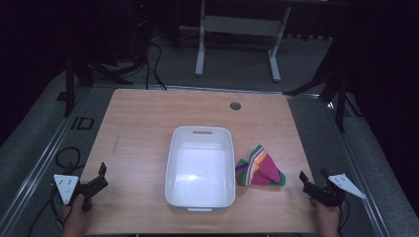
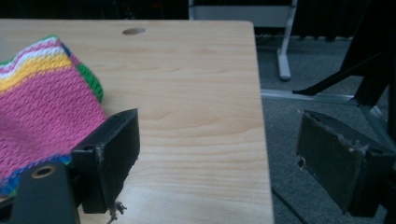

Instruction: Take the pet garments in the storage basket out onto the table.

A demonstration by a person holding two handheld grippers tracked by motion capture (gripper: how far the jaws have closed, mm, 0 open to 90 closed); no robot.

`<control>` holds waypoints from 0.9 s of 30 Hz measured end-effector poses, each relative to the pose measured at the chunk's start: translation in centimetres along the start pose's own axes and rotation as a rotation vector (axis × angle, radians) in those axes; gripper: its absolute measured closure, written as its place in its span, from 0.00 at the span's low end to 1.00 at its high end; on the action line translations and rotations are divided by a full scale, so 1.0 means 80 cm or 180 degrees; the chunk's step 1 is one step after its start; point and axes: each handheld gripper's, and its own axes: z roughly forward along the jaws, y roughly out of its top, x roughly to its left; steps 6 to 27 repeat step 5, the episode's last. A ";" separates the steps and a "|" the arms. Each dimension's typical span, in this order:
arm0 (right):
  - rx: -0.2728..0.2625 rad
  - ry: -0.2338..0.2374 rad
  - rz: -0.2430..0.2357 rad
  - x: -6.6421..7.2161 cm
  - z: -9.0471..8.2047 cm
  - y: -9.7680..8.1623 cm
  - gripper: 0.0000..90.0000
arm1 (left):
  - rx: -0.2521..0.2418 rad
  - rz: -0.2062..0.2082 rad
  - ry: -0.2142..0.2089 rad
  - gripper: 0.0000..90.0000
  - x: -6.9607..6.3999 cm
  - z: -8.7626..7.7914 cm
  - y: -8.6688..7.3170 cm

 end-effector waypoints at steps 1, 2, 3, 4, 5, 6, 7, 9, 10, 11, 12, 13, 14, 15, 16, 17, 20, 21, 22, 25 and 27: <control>-0.0030 -0.0001 0.0022 -0.001 -0.001 0.000 0.15 | 0.0001 -0.0001 -0.0002 0.02 0.000 0.000 0.000; -0.0037 0.0024 0.0057 -0.002 -0.001 0.000 0.15 | 0.0005 -0.0005 -0.0003 0.02 0.000 0.000 0.000; -0.0030 0.0015 0.0078 -0.003 -0.001 0.000 0.15 | 0.0005 -0.0004 -0.0003 0.02 0.000 0.000 0.000; -0.0039 0.0003 0.0082 -0.004 -0.001 0.000 0.15 | 0.0005 -0.0002 -0.0003 0.02 0.000 0.000 0.000; -0.0039 0.0023 0.0085 -0.004 -0.001 0.000 0.15 | 0.0005 -0.0001 -0.0002 0.02 0.000 0.000 0.000; -0.0039 0.0023 0.0085 -0.004 -0.001 0.000 0.15 | 0.0005 -0.0001 -0.0002 0.02 0.000 0.000 0.000; -0.0039 0.0023 0.0085 -0.004 -0.001 0.000 0.15 | 0.0005 -0.0001 -0.0002 0.02 0.000 0.000 0.000; -0.0039 0.0023 0.0085 -0.004 -0.001 0.000 0.15 | 0.0005 -0.0001 -0.0002 0.02 0.000 0.000 0.000; -0.0039 0.0023 0.0085 -0.004 -0.001 0.000 0.15 | 0.0005 -0.0001 -0.0002 0.02 0.000 0.000 0.000; -0.0039 0.0023 0.0085 -0.004 -0.001 0.000 0.15 | 0.0005 -0.0001 -0.0002 0.02 0.000 0.000 0.000; -0.0039 0.0023 0.0085 -0.004 -0.001 0.000 0.15 | 0.0005 -0.0001 -0.0002 0.02 0.000 0.000 0.000; -0.0039 0.0023 0.0085 -0.004 -0.001 0.000 0.15 | 0.0005 -0.0001 -0.0002 0.02 0.000 0.000 0.000; -0.0039 0.0023 0.0085 -0.004 -0.001 0.000 0.15 | 0.0005 -0.0001 -0.0002 0.02 0.000 0.000 0.000; -0.0039 0.0023 0.0085 -0.004 -0.001 0.000 0.15 | 0.0005 -0.0001 -0.0002 0.02 0.000 0.000 0.000; -0.0039 0.0023 0.0085 -0.004 -0.001 0.000 0.15 | 0.0005 -0.0001 -0.0002 0.02 0.000 0.000 0.000; -0.0039 0.0023 0.0085 -0.004 -0.001 0.000 0.15 | 0.0005 -0.0001 -0.0002 0.02 0.000 0.000 0.000; -0.0039 0.0023 0.0085 -0.004 -0.001 0.000 0.15 | 0.0005 -0.0001 -0.0002 0.02 0.000 0.000 0.000; -0.0039 0.0023 0.0085 -0.004 -0.001 0.000 0.15 | 0.0005 -0.0001 -0.0002 0.02 0.000 0.000 0.000; -0.0039 0.0023 0.0085 -0.004 -0.001 0.000 0.15 | 0.0005 -0.0001 -0.0002 0.02 0.000 0.000 0.000; -0.0039 0.0023 0.0085 -0.004 -0.001 0.000 0.15 | 0.0005 -0.0001 -0.0002 0.02 0.000 0.000 0.000; -0.0039 0.0023 0.0085 -0.004 -0.001 0.000 0.15 | 0.0005 -0.0001 -0.0002 0.02 0.000 0.000 0.000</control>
